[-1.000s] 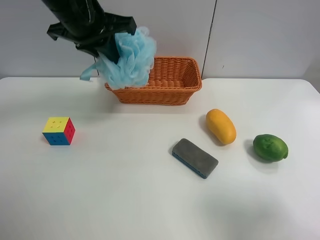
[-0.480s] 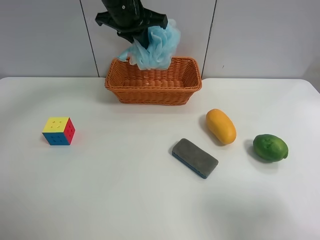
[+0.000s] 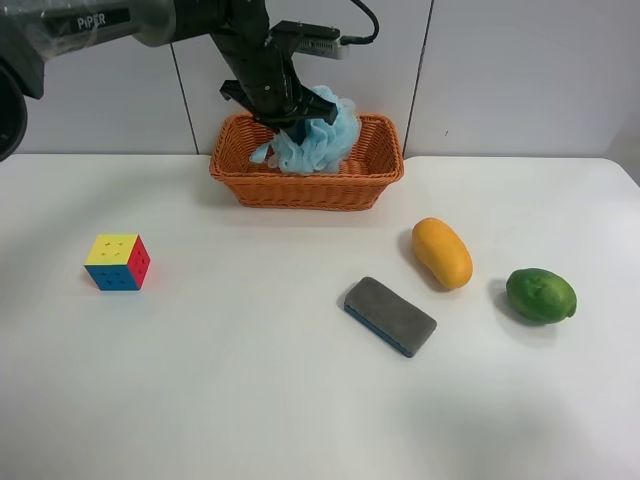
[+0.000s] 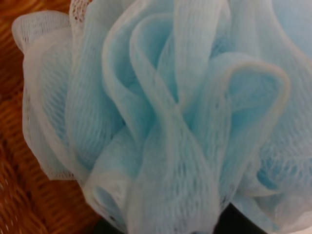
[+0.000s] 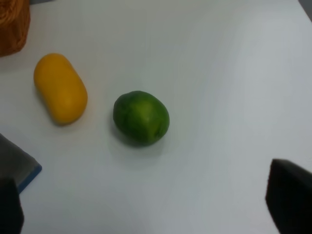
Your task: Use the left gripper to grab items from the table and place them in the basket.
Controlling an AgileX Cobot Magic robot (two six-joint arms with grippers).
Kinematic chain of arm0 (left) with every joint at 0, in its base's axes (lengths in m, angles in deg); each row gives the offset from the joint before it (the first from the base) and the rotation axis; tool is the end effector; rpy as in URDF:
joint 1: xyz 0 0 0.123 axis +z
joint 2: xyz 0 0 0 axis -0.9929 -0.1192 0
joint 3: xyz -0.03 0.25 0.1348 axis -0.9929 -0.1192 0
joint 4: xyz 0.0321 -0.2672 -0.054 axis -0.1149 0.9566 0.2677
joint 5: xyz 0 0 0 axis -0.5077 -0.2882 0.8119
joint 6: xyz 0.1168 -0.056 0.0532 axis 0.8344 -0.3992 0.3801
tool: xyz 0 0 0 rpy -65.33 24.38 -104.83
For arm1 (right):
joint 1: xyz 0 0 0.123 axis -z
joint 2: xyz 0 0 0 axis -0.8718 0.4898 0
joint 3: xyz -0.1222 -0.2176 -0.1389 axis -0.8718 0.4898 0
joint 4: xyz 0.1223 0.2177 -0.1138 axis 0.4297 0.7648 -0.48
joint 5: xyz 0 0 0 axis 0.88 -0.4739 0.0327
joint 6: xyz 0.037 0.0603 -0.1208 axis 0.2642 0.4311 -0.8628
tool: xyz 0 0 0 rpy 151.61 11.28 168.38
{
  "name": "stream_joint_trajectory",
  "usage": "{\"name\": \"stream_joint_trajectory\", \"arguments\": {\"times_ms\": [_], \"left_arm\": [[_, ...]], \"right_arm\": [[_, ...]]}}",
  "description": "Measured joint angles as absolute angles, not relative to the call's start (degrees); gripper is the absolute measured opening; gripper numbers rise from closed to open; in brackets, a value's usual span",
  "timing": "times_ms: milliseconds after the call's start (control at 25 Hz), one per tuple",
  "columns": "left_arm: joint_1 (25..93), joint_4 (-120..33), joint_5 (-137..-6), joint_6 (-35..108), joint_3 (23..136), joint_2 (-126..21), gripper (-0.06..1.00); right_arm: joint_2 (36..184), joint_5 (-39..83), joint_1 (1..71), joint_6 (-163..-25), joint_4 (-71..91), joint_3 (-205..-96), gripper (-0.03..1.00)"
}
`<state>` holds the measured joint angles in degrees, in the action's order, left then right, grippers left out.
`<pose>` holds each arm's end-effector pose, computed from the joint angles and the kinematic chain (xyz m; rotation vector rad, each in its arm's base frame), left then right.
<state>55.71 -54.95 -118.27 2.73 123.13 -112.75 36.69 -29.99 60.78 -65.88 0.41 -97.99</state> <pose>0.5085 -0.2693 0.1831 0.5980 2.4844 -0.2361 0.0598 -0.0039 0.2586 0.0946 2.0630 0.0173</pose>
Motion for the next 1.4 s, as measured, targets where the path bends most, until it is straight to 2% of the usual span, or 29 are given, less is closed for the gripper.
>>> {"name": "stream_joint_trajectory", "arguments": {"times_ms": [80, 160, 200, 280, 360, 400, 600, 960, 1120, 1280, 1400], "left_arm": [[55.7, -54.8, -117.4, 3.3, 123.1, -112.8, 0.15], [55.7, -54.3, -116.9, 3.5, 123.1, -112.8, 0.27], [55.7, -54.2, -116.7, 3.5, 123.1, -112.8, 0.42], [55.8, -54.1, -116.1, 3.5, 123.1, -112.8, 0.78], [55.9, -53.5, -116.1, 3.5, 123.3, -112.8, 0.92], [55.9, -53.1, -116.1, 3.5, 123.3, -112.8, 0.95], [55.9, -52.4, -118.2, 3.4, 123.3, -110.7, 0.99], [56.1, -54.4, -135.7, 1.6, 123.3, -99.7, 0.99], [56.9, -54.6, -137.0, 4.5, 122.4, -94.4, 0.99], [56.9, -54.8, -137.1, 6.4, 114.4, -86.0, 0.99], [56.9, -54.7, -137.0, 7.0, 102.3, -77.3, 0.99]], "right_arm": [[36.7, -30.0, 60.8, -65.9, 0.4, -98.0, 0.99], [36.7, -30.0, 60.8, -65.9, 0.4, -98.0, 0.99], [36.7, -30.0, 60.8, -65.9, 0.4, -98.0, 0.99], [36.7, -30.0, 60.8, -65.9, 0.4, -98.0, 0.99], [36.7, -30.0, 60.8, -65.9, 0.4, -98.0, 0.99], [36.7, -30.0, 60.8, -65.9, 0.4, -98.0, 0.99], [36.7, -30.0, 60.8, -65.9, 0.4, -98.0, 0.99], [36.7, -30.0, 60.8, -65.9, 0.4, -98.0, 0.99], [36.7, -30.0, 60.8, -65.9, 0.4, -98.0, 0.99], [36.7, -30.0, 60.8, -65.9, 0.4, -98.0, 0.99], [36.7, -30.0, 60.8, -65.9, 0.4, -98.0, 0.99]]}}
